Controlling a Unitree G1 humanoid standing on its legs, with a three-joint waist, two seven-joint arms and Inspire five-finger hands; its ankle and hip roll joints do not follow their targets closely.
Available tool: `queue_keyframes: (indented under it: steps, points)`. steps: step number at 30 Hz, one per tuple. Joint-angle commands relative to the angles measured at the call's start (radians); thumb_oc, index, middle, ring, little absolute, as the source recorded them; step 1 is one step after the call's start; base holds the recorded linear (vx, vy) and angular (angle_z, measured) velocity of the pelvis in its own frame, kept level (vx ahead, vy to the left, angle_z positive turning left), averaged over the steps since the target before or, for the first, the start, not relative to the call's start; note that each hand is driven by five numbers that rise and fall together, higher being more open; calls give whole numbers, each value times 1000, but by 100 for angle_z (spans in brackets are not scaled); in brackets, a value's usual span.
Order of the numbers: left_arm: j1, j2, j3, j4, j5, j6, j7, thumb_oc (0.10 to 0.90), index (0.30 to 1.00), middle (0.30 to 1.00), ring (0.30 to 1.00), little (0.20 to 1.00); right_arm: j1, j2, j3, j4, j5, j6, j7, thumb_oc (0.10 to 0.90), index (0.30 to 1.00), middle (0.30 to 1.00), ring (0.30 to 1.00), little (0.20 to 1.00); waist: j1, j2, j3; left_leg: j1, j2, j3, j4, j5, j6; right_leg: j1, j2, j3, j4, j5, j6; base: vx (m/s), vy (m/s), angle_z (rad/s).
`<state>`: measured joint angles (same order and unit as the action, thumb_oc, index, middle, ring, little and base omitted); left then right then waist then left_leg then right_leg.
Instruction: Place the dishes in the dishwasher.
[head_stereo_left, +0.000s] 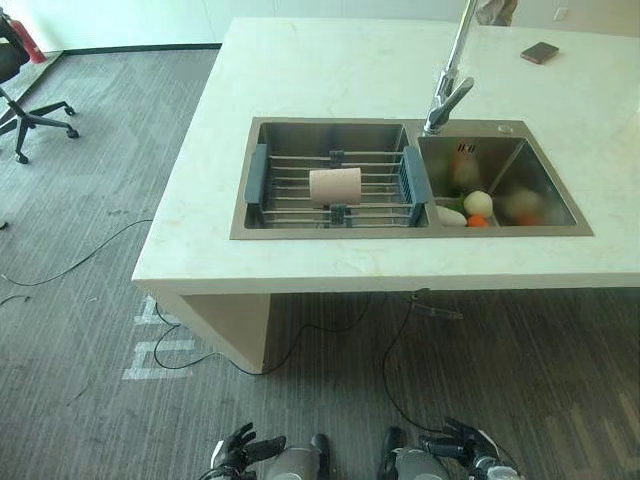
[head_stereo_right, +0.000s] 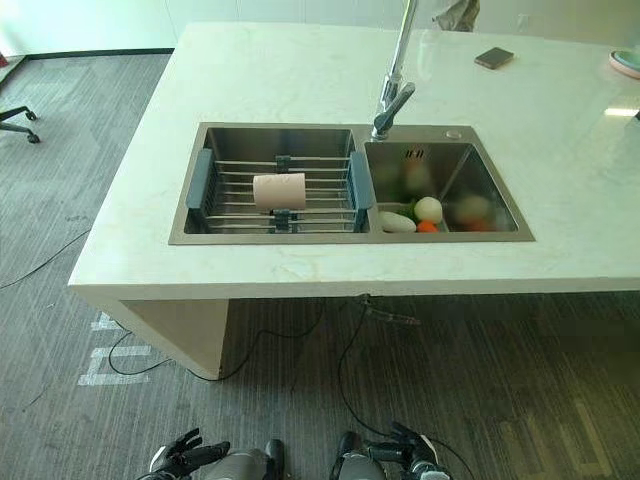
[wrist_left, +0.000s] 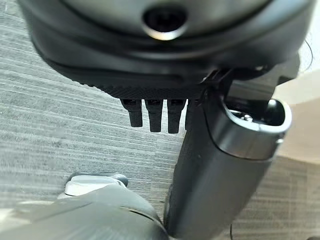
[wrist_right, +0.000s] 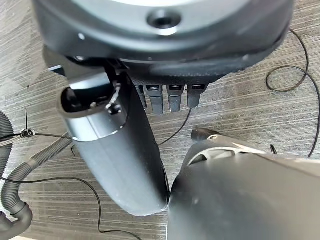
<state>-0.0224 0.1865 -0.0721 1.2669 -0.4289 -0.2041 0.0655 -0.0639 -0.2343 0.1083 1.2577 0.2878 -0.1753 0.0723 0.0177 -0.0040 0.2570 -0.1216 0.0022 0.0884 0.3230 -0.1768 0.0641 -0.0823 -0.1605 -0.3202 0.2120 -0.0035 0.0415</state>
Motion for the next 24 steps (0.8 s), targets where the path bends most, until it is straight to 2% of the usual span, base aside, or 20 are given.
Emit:
queue_keyframes:
  steps: [1, 2, 7, 10, 12, 15, 16, 17, 18, 19, 21, 24]
  points:
    - [1, 10, 57, -51, -164, -143, 54, 800, 900, 900, 900, 900, 6, -46, -11, -5, 27, -18, -12, 800, 900, 900, 900, 900, 12, 47, 13, 15, 82, 30, -23, -75, -78, 68, -6, -2, 88, -262, 25, -32, -14, 15]
    - [8, 18, 87, -73, -194, -188, 83, 800, 900, 900, 900, 900, 7, -50, -15, -4, 21, -18, -15, 800, 900, 900, 900, 900, 18, 49, 13, 12, 81, 25, -23, -73, -81, 68, -8, -6, 88, -265, 24, -34, -7, 24]
    - [50, 83, 216, -210, -210, -310, 196, 800, 900, 900, 900, 900, 7, -82, -36, -9, 26, -27, 4, 800, 900, 900, 900, 900, 45, 70, 10, -1, 72, -4, -23, -61, -88, 69, -15, -20, 88, -276, 20, -33, 6, 21]
    - [75, 128, 274, -333, -152, -336, 239, 800, 900, 900, 900, 900, 8, -100, -41, -25, 17, -16, 49, 800, 900, 900, 900, 900, 60, 86, 5, -8, 70, -15, -23, -56, -89, 69, -17, -22, 88, -282, 18, -36, 30, 7]
    - [81, 152, 284, -395, -107, -299, 190, 800, 900, 900, 900, 900, 15, -98, -38, -35, 35, 2, 81, 800, 900, 900, 900, 900, 70, 94, -2, -8, 67, -24, -23, -55, -88, 73, -20, -26, 88, -284, 21, -17, -1, 13]
    - [74, 164, 259, -418, -50, -225, 128, 800, 900, 900, 900, 900, 20, -92, -38, -32, 54, 17, 118, 800, 900, 900, 900, 900, 77, 96, -15, -6, 64, -29, -23, -56, -87, 80, -21, -33, 88, -287, 24, 8, -23, 16]
    - [-107, 75, -25, -249, -11, -82, -22, 800, 900, 900, 900, 900, -63, -134, -100, -13, 211, 60, 189, 800, 900, 900, 900, 900, -24, 13, 96, 1, 11, 103, -23, -73, -36, -10, 52, 60, 88, -264, 0, -18, 28, 15]
    - [-104, 78, -28, -237, 0, -87, -25, 800, 900, 900, 900, 900, -61, -131, -101, -17, 193, 46, 197, 800, 900, 900, 900, 900, -36, 31, 88, 0, 27, 95, -23, -81, -44, -18, 64, 53, 88, -259, -1, -127, 85, 71]
    - [-106, 82, -30, -212, -11, -116, -31, 800, 900, 900, 900, 900, -58, -124, -96, -23, 181, 4, 196, 800, 900, 900, 900, 900, -54, 48, 76, -19, 50, 90, -23, -59, -57, -37, 72, 42, 88, -239, -11, -140, 139, 81]
    - [-109, 86, -32, -197, -35, -154, -35, 800, 900, 900, 900, 900, -50, -119, -88, -28, 180, -26, 174, 800, 900, 900, 900, 900, -62, 54, 62, -20, 46, 78, -23, -59, -66, -41, 72, 48, 88, -236, -5, -110, 115, 75]
    - [-111, 96, -22, -229, -3, -219, -7, 800, 900, 900, 900, 900, -35, -117, -58, -43, 37, -104, 146, 800, 900, 900, 900, 900, -57, 57, 46, -8, 31, 58, -23, -66, -65, -26, 63, 52, 88, -238, 3, 14, 61, 9]
    - [-120, 120, -23, -295, 67, -266, 63, 800, 900, 900, 900, 900, -35, -124, -34, -68, 39, -113, 108, 800, 900, 900, 900, 900, -53, 58, 39, -6, 26, 55, -23, -68, -63, -18, 62, 55, 88, -242, 5, 22, 29, 10]
